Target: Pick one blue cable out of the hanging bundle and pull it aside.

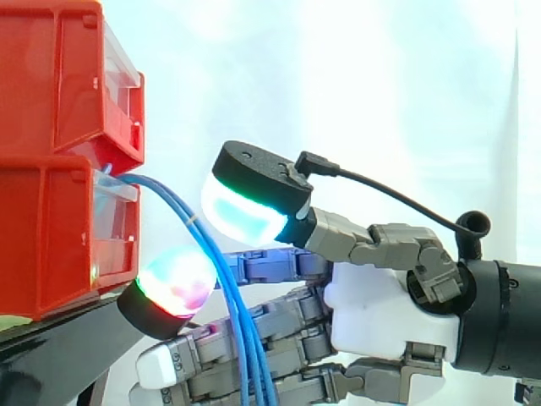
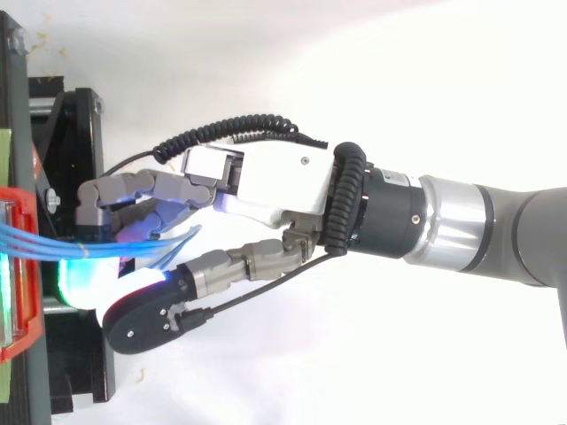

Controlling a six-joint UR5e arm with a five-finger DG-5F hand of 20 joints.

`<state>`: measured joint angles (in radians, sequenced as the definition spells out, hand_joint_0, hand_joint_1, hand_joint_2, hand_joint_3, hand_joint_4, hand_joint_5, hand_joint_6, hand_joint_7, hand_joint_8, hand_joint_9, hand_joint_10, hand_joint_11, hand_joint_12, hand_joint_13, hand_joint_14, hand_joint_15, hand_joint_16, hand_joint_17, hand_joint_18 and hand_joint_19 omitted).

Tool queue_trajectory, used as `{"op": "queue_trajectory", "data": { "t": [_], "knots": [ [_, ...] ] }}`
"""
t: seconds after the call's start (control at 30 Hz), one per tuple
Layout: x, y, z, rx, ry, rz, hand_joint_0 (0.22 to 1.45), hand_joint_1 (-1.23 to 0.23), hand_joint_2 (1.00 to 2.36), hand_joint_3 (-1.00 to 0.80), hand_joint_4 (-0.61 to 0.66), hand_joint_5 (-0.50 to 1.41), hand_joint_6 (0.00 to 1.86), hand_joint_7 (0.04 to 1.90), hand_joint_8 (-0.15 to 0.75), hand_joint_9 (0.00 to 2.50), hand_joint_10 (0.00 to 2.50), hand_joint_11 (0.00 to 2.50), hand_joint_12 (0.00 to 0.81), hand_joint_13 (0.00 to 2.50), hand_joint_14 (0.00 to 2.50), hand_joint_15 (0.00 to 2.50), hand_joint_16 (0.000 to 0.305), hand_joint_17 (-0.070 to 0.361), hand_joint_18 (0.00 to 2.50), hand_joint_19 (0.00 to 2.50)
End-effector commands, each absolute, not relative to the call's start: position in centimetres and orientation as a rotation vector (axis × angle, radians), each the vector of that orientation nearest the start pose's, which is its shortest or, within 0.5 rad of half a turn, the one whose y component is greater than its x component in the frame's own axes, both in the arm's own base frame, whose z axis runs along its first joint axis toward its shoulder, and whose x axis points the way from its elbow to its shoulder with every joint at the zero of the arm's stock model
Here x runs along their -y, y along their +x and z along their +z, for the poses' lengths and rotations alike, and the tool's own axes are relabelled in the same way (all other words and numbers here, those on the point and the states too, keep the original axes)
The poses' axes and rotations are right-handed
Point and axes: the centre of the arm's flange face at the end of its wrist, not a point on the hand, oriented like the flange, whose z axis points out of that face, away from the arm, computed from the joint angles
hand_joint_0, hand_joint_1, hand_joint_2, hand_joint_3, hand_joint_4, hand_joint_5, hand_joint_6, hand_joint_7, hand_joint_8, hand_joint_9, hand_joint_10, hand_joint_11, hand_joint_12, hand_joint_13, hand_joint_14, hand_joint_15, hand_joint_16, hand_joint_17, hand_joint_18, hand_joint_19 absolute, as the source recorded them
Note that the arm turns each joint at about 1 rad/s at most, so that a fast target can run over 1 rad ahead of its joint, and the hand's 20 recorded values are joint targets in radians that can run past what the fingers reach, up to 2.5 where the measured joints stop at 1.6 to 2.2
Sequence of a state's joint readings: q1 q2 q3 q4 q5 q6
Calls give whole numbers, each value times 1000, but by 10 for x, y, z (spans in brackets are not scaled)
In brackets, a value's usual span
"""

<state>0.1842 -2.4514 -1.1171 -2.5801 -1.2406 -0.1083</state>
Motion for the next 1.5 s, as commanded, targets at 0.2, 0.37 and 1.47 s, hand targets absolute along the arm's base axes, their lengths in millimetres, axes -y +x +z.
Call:
{"op": "queue_trajectory", "data": {
  "t": [0.2, 0.37, 1.47],
  "knots": [
    [26, 807, 184, -1055, 1149, 1088, 511, -556, 1004, -456, 234, -104, 502, 1243, 324, 759, 7, 222, 359, 513, 9, 256, 56, 127, 428, 333],
    [28, 804, 181, -1078, 1165, 1063, 505, -533, 1003, -464, 234, -104, 502, 1235, 325, 759, 6, 217, 363, 512, 9, 255, 57, 128, 429, 340],
    [30, 808, 201, -1128, 1206, 1022, 517, -552, 1004, -448, 231, -101, 502, 1266, 323, 767, 6, 228, 359, 522, 9, 258, 56, 125, 437, 341]
  ]
}}
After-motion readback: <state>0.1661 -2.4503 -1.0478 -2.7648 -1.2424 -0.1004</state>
